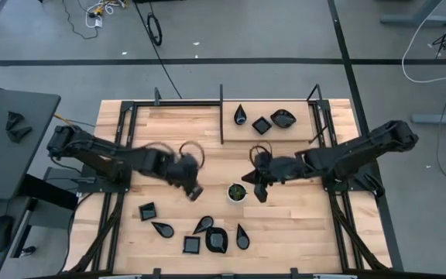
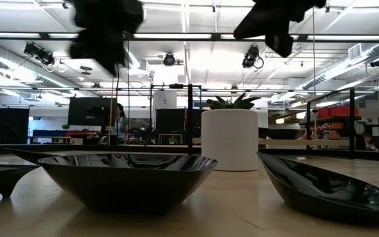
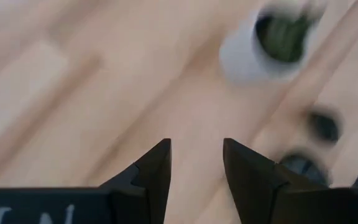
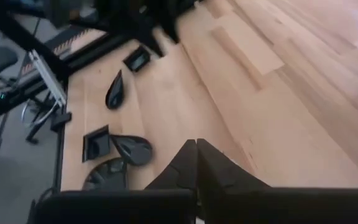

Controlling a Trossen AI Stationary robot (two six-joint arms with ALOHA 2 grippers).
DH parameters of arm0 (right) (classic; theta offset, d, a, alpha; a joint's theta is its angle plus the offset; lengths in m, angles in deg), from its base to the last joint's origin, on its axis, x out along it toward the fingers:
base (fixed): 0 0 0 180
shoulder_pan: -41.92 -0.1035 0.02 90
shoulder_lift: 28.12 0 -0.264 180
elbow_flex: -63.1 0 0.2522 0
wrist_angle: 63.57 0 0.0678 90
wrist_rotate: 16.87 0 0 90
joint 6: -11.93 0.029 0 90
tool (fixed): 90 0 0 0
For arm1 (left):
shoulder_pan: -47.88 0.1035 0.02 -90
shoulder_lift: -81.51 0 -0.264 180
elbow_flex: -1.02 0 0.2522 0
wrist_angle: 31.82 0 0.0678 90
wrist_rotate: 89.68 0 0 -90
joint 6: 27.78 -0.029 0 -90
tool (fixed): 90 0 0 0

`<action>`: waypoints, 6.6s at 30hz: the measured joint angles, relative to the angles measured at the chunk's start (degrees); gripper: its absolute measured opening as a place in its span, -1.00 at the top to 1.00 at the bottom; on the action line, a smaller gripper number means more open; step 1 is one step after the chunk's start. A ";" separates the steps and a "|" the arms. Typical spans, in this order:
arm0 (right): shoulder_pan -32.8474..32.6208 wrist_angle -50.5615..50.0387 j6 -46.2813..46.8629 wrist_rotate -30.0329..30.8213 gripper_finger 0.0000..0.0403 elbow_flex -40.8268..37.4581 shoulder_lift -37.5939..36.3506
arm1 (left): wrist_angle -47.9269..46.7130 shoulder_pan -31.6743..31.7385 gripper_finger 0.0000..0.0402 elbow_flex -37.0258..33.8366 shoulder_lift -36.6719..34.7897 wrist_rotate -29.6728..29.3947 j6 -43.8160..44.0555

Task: Pick & Place Mini shaped plates
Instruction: Stack the drop shaped plate on top of the drop shaped plate on the shelf

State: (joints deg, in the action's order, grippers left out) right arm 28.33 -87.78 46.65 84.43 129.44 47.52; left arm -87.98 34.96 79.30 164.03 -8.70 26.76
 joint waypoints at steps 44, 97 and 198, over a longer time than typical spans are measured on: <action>-0.50 0.21 2.08 5.64 0.98 0.02 0.00 | 21.51 -35.37 0.40 -26.16 0.35 0.26 74.89; 6.17 -17.47 0.52 15.59 0.98 0.07 -18.56 | 11.22 -17.79 0.99 -10.62 -5.87 -3.19 39.22; 42.83 35.56 -25.19 -12.63 0.19 -23.17 -3.65 | 4.31 34.79 0.96 50.80 41.25 14.25 -27.18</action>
State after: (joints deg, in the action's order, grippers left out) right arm 71.16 -52.22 21.47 71.80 106.27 43.87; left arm -83.67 69.76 130.09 205.28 5.56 -0.42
